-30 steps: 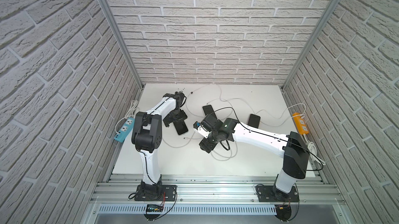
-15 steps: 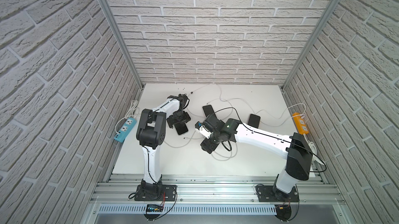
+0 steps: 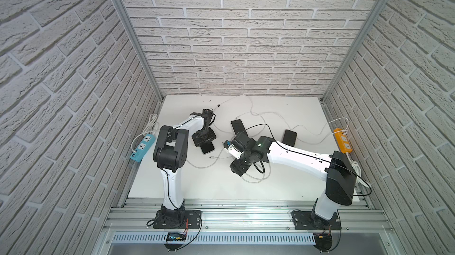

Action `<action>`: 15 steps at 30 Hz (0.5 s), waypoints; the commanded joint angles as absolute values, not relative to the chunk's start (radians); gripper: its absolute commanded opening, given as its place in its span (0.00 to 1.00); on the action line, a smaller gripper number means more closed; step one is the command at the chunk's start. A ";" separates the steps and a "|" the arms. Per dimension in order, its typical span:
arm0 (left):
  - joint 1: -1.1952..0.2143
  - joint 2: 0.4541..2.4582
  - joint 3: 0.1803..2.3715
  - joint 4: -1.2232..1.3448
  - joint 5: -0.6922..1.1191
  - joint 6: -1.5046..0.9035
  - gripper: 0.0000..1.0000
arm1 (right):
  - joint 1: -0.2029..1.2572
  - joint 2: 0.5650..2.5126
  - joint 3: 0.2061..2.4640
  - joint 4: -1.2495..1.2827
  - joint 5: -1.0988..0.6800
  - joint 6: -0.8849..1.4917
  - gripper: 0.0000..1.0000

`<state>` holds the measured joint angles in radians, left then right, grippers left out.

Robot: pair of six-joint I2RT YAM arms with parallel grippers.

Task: Plug the charging cable into the phone
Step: Pick up the phone at the center of the board.

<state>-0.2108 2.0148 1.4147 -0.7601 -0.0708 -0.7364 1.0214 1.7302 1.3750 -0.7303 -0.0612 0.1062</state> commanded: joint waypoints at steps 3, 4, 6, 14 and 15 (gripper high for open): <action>-0.213 1.949 1.378 -0.781 -0.096 -0.705 0.23 | 1.020 1.702 1.354 -0.704 -0.058 0.126 0.77; -0.213 1.914 1.382 -0.784 -0.099 -0.697 0.17 | 1.020 1.699 1.349 -0.696 -0.061 0.128 0.77; -0.213 1.839 1.388 -0.783 -0.100 -0.678 0.14 | 1.019 1.695 1.335 -0.671 -0.073 0.135 0.77; -0.213 1.599 1.337 -0.735 -0.026 -0.629 0.00 | 1.007 1.679 1.337 -0.612 -0.179 0.175 0.76; -0.213 1.579 1.328 -0.726 0.004 -0.630 0.00 | 1.007 1.675 1.344 -0.611 -0.190 0.181 0.76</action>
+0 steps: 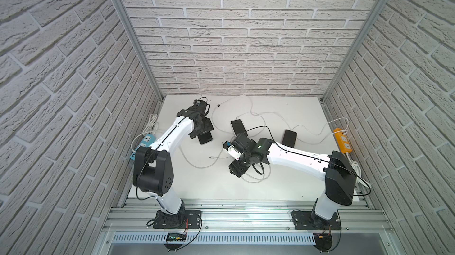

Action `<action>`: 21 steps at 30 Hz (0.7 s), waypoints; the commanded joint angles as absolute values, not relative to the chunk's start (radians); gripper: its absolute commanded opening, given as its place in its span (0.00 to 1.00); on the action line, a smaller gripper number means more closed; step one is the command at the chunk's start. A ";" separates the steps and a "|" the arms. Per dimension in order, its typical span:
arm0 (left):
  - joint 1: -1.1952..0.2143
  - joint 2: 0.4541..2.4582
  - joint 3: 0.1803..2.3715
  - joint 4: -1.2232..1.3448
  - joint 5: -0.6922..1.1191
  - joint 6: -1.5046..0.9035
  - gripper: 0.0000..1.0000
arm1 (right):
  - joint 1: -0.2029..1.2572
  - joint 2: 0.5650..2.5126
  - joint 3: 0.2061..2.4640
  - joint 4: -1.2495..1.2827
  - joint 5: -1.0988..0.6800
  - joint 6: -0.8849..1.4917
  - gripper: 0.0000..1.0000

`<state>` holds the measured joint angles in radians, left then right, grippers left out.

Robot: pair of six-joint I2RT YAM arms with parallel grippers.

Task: Plug the charging cable into the phone
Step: Pick up the phone at the center of the board.

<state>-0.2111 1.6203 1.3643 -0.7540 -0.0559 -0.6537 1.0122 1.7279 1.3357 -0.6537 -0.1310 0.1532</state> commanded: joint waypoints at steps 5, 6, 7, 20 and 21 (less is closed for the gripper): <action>-0.230 1.495 1.288 -0.677 0.084 -0.624 0.00 | 0.998 1.648 1.403 -0.621 -0.245 0.208 0.75; -0.238 1.476 1.271 -0.660 0.091 -0.614 0.00 | 0.995 1.638 1.413 -0.620 -0.255 0.215 0.75; -0.247 1.457 1.255 -0.645 0.093 -0.604 0.00 | 0.990 1.629 1.422 -0.616 -0.265 0.225 0.75; -0.311 1.368 1.158 -0.556 0.123 -0.720 0.00 | 0.952 1.689 1.494 -0.522 -0.336 0.398 0.66; -0.320 1.368 1.163 -0.556 0.126 -0.725 0.00 | 0.952 1.703 1.502 -0.508 -0.340 0.410 0.65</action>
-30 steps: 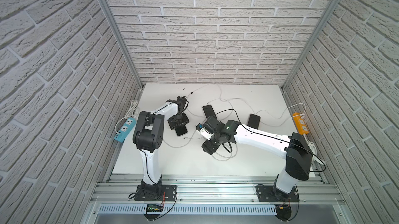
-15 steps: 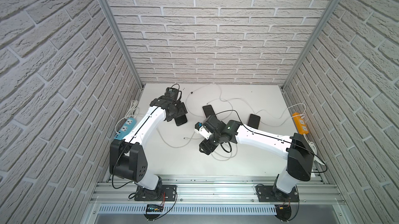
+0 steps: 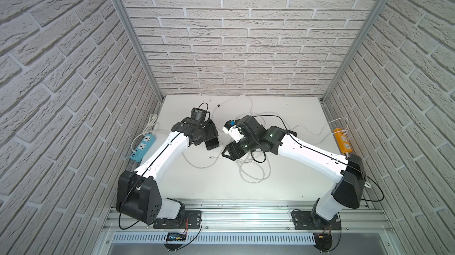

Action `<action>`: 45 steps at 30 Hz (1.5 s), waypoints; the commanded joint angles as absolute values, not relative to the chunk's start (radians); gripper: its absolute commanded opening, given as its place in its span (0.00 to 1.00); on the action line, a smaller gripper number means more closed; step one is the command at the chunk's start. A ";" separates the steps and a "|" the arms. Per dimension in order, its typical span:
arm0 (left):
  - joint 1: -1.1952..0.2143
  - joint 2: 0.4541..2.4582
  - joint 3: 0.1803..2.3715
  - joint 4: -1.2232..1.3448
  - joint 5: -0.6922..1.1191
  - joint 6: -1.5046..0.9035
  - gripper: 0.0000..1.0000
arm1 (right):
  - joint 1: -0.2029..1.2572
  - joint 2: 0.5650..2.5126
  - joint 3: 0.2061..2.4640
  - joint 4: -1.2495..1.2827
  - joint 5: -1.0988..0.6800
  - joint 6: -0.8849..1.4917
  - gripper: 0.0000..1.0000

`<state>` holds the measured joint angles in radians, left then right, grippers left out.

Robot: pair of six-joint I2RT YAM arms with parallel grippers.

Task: Plug the charging cable into the phone
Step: Pick up the phone at the center of the board.

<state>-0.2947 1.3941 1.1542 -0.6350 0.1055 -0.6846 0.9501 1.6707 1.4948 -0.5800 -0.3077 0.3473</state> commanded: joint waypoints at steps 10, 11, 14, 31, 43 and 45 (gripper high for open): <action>-0.351 1.328 1.146 -0.566 0.149 -0.749 0.00 | 0.935 1.790 1.567 -0.478 -0.334 0.439 0.63; -0.351 1.319 1.141 -0.568 0.149 -0.750 0.00 | 0.932 1.785 1.557 -0.472 -0.331 0.440 0.63; -0.351 1.297 1.130 -0.572 0.150 -0.759 0.00 | 0.921 1.764 1.520 -0.457 -0.315 0.440 0.62; -0.354 1.236 1.086 -0.525 0.229 -0.834 0.00 | 0.870 1.828 1.493 -0.306 -0.451 0.519 0.42; -0.348 1.219 1.105 -0.549 0.243 -0.828 0.76 | 0.845 1.771 1.394 -0.182 -0.548 0.542 0.03; -0.319 1.189 1.080 -0.531 0.277 -0.829 0.81 | 0.827 1.753 1.361 -0.135 -0.594 0.560 0.03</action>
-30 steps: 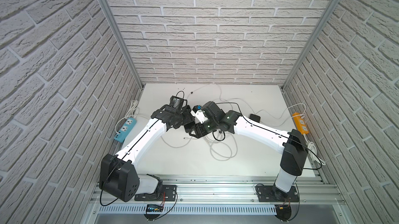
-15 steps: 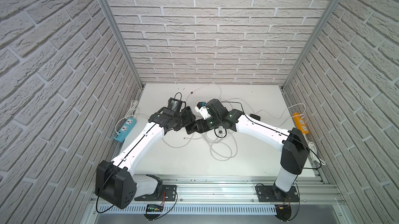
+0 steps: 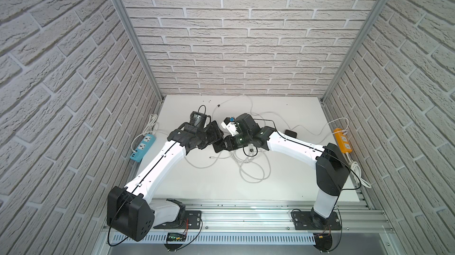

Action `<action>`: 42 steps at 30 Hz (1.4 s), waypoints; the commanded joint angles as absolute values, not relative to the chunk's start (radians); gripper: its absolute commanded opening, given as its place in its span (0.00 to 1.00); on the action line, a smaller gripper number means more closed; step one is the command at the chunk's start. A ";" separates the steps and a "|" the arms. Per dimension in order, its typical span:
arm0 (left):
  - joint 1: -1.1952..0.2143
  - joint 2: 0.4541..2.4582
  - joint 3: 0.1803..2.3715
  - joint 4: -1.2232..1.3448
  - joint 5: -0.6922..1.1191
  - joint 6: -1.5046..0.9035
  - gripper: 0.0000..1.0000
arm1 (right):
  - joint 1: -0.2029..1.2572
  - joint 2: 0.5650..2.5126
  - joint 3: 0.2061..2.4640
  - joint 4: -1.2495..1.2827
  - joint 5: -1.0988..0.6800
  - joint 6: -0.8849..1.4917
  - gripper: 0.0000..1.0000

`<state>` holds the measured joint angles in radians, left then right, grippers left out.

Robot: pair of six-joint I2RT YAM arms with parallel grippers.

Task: Plug the charging cable into the phone
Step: Pick up the phone at the center of the board.

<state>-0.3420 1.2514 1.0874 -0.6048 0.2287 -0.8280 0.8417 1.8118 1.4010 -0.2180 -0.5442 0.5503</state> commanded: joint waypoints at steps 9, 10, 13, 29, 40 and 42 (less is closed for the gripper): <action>-0.132 1.039 0.839 -0.213 0.559 -0.934 0.74 | 0.785 1.684 1.249 0.051 -0.798 0.661 0.03; -0.131 1.038 0.831 -0.193 0.570 -0.938 0.73 | 0.783 1.680 1.240 0.065 -0.807 0.677 0.03; -0.124 1.026 0.810 -0.151 0.584 -0.942 0.72 | 0.772 1.666 1.209 0.139 -0.835 0.740 0.03; -0.115 1.024 0.738 0.017 0.661 -0.993 0.58 | 0.766 1.673 1.153 0.489 -0.998 1.075 0.03; -0.115 1.042 0.672 0.275 0.751 -1.147 0.32 | 0.765 1.759 1.119 0.755 -1.064 1.274 0.03; -0.116 1.045 0.669 0.295 0.762 -1.162 0.30 | 0.765 1.776 1.120 0.779 -1.072 1.296 0.03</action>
